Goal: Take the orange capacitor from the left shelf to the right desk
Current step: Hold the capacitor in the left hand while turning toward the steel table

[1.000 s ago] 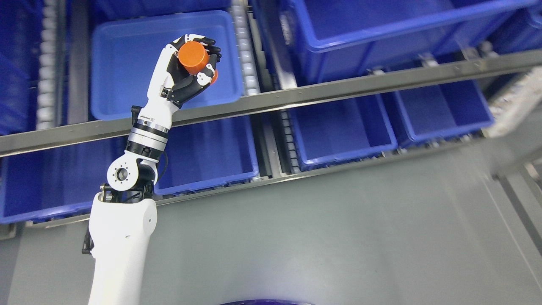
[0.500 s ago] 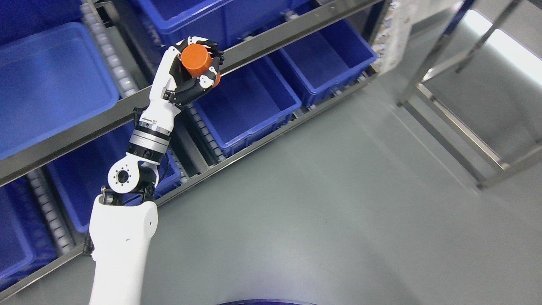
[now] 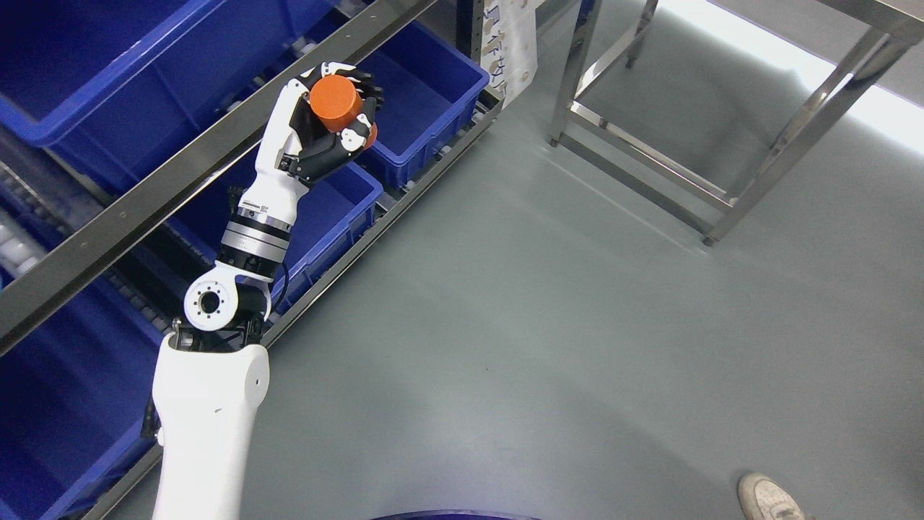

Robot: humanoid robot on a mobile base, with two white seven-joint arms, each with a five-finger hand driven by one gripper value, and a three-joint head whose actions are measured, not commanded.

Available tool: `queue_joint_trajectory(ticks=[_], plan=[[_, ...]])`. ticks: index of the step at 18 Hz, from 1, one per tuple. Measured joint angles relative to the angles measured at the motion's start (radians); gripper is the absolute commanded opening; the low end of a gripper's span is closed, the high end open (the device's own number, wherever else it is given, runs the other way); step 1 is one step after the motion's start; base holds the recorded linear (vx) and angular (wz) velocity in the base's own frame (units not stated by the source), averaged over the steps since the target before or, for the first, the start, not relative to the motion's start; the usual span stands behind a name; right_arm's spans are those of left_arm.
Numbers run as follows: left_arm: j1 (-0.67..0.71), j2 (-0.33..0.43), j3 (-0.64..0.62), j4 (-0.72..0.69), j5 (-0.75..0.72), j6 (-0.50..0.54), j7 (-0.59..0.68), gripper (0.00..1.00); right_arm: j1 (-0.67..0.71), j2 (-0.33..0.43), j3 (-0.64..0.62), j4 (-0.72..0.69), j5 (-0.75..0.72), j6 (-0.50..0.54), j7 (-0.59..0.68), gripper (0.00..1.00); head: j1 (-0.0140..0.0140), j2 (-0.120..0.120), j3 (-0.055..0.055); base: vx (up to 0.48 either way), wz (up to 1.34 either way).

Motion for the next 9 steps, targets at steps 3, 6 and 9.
queue_joint_trajectory(ticks=[3, 6, 9], plan=[[-0.001, 0.000, 0.000, -0.001, 0.000, 0.000, -0.001, 0.02, 0.000, 0.000, 0.000, 0.000, 0.000, 0.002, 0.002, 1.00, 0.0000, 0.000, 0.000, 0.132, -0.44], [-0.004, 0.000, -0.001, -0.002, 0.000, 0.000, -0.001, 0.02, 0.000, 0.000, 0.000, 0.000, 0.000, 0.003, 0.004, 1.00, 0.0000, 0.000, 0.000, 0.152, -0.39], [-0.006, 0.000, -0.001, -0.003, 0.000, 0.000, -0.006, 0.02, 0.000, 0.000, 0.000, 0.000, 0.000, 0.003, 0.005, 1.00, 0.0000, 0.000, 0.000, 0.226, -0.36]])
